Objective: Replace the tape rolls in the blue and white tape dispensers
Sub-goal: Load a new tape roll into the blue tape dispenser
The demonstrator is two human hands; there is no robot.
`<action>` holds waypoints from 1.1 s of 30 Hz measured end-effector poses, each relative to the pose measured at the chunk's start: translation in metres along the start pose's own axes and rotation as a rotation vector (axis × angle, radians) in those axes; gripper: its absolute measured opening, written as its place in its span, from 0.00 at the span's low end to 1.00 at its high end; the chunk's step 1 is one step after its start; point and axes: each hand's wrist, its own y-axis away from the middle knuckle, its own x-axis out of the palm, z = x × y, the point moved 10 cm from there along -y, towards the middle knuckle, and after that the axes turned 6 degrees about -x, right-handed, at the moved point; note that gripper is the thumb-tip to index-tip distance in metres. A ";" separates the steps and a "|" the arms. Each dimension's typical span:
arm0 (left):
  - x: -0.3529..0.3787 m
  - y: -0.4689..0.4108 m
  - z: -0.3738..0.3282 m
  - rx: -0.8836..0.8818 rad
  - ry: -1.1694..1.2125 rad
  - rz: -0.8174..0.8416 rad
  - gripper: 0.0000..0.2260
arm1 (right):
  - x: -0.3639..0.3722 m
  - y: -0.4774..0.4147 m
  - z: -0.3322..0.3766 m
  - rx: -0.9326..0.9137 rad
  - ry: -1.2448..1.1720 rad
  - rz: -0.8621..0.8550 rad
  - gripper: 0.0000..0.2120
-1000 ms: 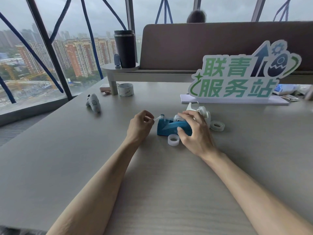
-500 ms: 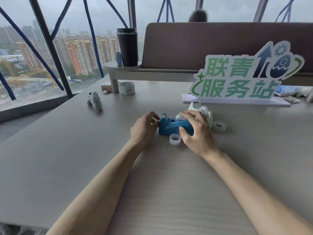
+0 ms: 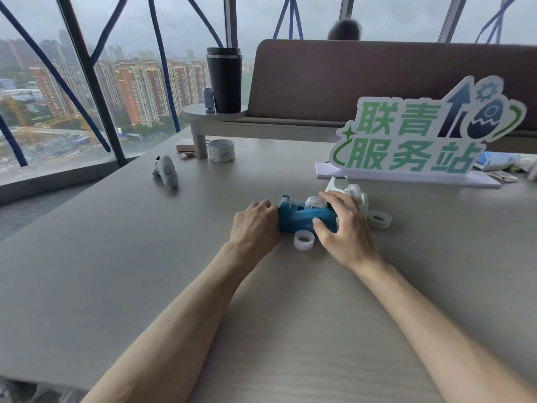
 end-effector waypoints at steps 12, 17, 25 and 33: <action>0.010 -0.006 0.015 0.026 0.138 0.035 0.16 | 0.004 0.007 -0.020 0.229 -0.047 0.276 0.26; 0.007 -0.008 0.026 -0.051 0.200 -0.062 0.14 | 0.007 0.007 -0.025 0.206 -0.085 0.381 0.35; 0.014 -0.010 0.015 0.039 0.282 -0.007 0.11 | 0.008 0.005 -0.034 0.245 -0.031 0.219 0.26; 0.032 -0.009 0.001 0.080 0.308 0.227 0.26 | 0.014 0.000 -0.030 0.159 -0.052 0.168 0.13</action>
